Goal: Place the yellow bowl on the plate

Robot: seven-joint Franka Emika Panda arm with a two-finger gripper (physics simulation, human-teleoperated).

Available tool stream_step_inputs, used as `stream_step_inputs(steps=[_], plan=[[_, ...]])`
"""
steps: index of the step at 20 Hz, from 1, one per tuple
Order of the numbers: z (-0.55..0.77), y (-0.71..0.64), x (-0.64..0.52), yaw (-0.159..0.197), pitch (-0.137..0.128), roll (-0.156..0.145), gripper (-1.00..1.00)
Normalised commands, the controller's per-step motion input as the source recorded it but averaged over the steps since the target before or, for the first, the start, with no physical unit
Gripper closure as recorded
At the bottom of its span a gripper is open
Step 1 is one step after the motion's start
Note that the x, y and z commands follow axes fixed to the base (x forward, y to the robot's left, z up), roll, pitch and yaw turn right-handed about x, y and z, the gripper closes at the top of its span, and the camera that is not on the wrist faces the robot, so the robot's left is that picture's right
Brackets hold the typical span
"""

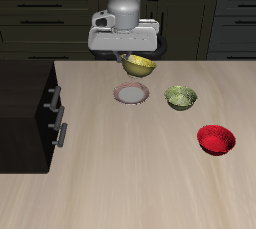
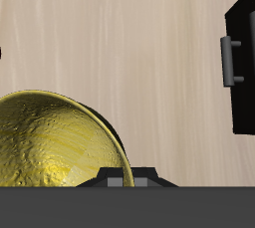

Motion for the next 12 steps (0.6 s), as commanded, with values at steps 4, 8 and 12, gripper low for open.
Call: stream_step_inputs(steps=[4,8,12], plan=[[-0.01,-0.11,-0.18,0.001,0.000,-0.005,1.00],[-0.07,-0.12,-0.21,-0.015,0.021,-0.012,1.00],[-0.07,-0.04,-0.17,-0.015,0.013,0.004,1.00]])
